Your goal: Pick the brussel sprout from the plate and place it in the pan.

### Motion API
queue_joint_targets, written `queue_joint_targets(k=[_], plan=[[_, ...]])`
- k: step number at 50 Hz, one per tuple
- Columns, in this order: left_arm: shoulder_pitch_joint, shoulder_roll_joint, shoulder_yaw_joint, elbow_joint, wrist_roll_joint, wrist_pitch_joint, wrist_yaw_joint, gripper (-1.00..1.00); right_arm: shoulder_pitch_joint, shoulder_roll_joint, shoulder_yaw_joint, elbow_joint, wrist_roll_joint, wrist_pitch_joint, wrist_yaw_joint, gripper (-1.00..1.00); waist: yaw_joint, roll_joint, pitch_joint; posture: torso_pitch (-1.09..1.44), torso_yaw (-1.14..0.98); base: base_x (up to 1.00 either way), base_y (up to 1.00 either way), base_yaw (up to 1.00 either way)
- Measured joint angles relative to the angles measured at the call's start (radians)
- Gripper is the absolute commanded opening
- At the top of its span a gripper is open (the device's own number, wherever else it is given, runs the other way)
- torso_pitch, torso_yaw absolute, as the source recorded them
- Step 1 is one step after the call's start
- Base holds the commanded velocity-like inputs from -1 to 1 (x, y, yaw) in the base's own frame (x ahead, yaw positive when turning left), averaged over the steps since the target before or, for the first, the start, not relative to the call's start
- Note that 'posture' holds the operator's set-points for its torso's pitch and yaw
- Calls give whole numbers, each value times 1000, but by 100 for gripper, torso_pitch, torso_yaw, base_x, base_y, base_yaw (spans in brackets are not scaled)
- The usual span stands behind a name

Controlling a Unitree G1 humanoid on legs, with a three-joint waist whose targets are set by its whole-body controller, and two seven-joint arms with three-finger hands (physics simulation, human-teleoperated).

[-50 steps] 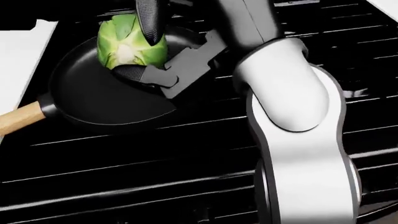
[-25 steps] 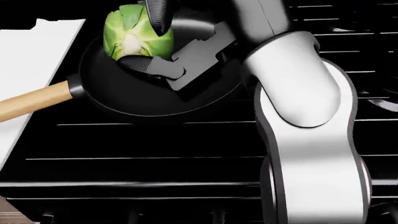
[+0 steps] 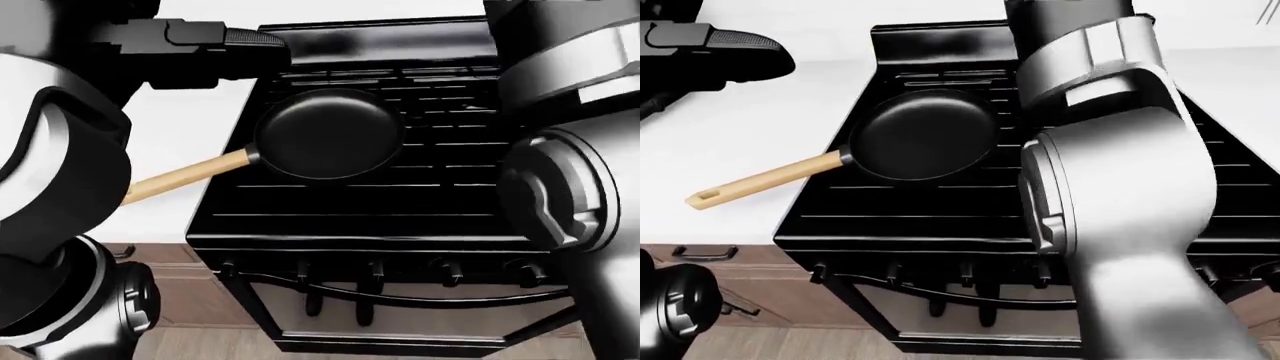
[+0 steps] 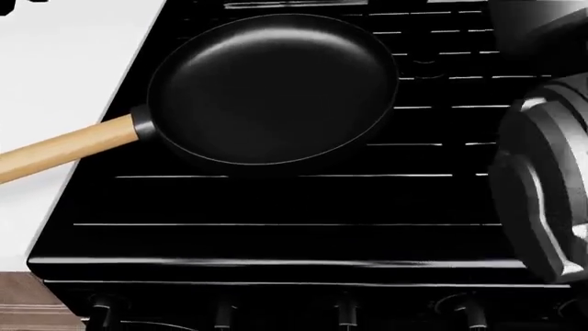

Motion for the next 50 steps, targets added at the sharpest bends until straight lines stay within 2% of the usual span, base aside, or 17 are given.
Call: queue_joint_targets(k=[1, 3, 9, 14, 18, 21, 25, 28, 32, 40, 50], plan=[[-2, 4, 2, -3, -6, 0, 2, 100, -28, -9, -6, 104, -11, -47, -10, -100, -2, 0, 0, 0, 0, 0, 0, 0], [-6, 9, 10, -7, -13, -2, 9, 100, -43, -24, -5, 190, -43, -92, -20, -100, -3, 2, 4, 0, 0, 0, 0, 0], [-1, 16, 0, 3, -24, -11, 21, 100, -49, -25, -17, 227, -135, -91, -30, -100, -1, 12, 8, 0, 0, 0, 0, 0], [-2, 20, -2, -1, -36, -16, 21, 100, -25, 9, -24, 245, -210, -57, -17, -100, 0, 13, 6, 0, 0, 0, 0, 0], [-2, 25, 1, 0, -43, -23, 27, 100, 19, 54, -3, 246, -283, -16, 27, -100, 2, 12, 2, 0, 0, 0, 0, 0], [-2, 25, -4, 0, -45, -30, 28, 100, 47, 87, -16, 265, -318, 17, 55, -100, 6, 13, 4, 0, 0, 0, 0, 0], [1, 27, -5, 1, -50, -32, 29, 100, 59, 102, -21, 272, -355, 43, 75, -100, 10, 14, 10, 0, 0, 0, 0, 0], [2, 26, -8, 3, -51, -29, 35, 100, 72, 121, -1, 260, -401, 53, 103, -100, 8, 14, 6, 0, 0, 0, 0, 0], [1, 27, -11, -2, -56, -30, 37, 100, 96, 140, -13, 257, -432, 46, 115, -100, 9, 13, 1, 0, 0, 0, 0, 0], [2, 25, -13, -4, -53, -34, 40, 100, 164, 175, -32, 268, -460, 25, 80, -100, 12, 14, -3, 0, 0, 0, 0, 0], [6, 15, -20, -4, -38, -30, 27, 100, 166, 205, -62, 260, -449, -45, -48, -100, 13, 14, -5, 0, 0, 0, 0, 0]])
